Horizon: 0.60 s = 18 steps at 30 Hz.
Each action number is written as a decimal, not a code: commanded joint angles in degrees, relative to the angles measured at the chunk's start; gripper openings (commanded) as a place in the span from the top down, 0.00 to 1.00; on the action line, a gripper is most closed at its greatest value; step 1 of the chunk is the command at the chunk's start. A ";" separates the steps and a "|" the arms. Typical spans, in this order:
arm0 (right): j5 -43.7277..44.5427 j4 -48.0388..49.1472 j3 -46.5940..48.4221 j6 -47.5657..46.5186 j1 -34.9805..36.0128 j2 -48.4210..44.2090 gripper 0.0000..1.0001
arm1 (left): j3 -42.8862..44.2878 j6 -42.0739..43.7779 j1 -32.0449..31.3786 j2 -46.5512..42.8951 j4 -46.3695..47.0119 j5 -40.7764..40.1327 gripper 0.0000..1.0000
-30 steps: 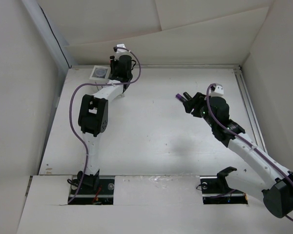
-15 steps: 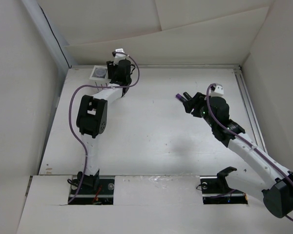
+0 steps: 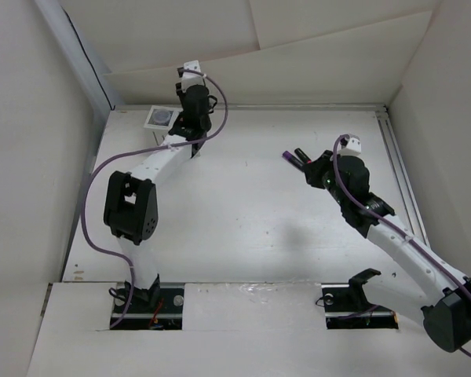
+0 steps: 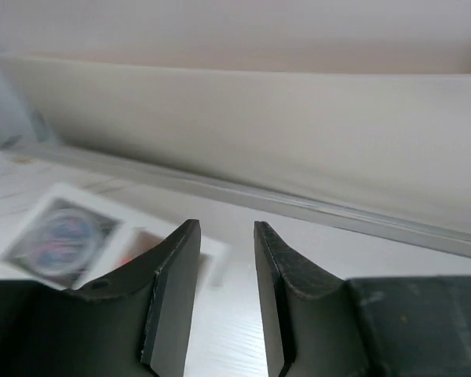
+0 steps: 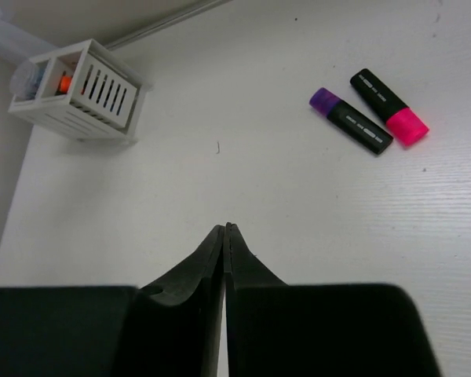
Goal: Sort the stationery into containers
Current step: Grab a piece of stationery with the left arm
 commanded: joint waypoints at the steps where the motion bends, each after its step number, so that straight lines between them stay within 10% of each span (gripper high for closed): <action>1: 2.35 2.81 0.77 -0.26 -1.18 0.07 0.96 | 2.31 -4.60 -5.44 -3.58 -1.92 7.91 0.70; 6: 3.48 2.81 1.82 -0.26 -4.44 8.48 0.88 | -5.24 -13.91 -9.92 -5.88 2.37 19.52 0.70; 15: -0.10 -2.63 14.64 -3.68 -8.57 30.28 0.21 | -30.20 -24.20 -11.77 -14.56 13.55 31.41 0.70; 18: -0.64 -6.49 22.37 -6.31 -9.10 40.30 0.18 | -35.12 -24.21 -14.93 -16.77 14.95 30.45 0.70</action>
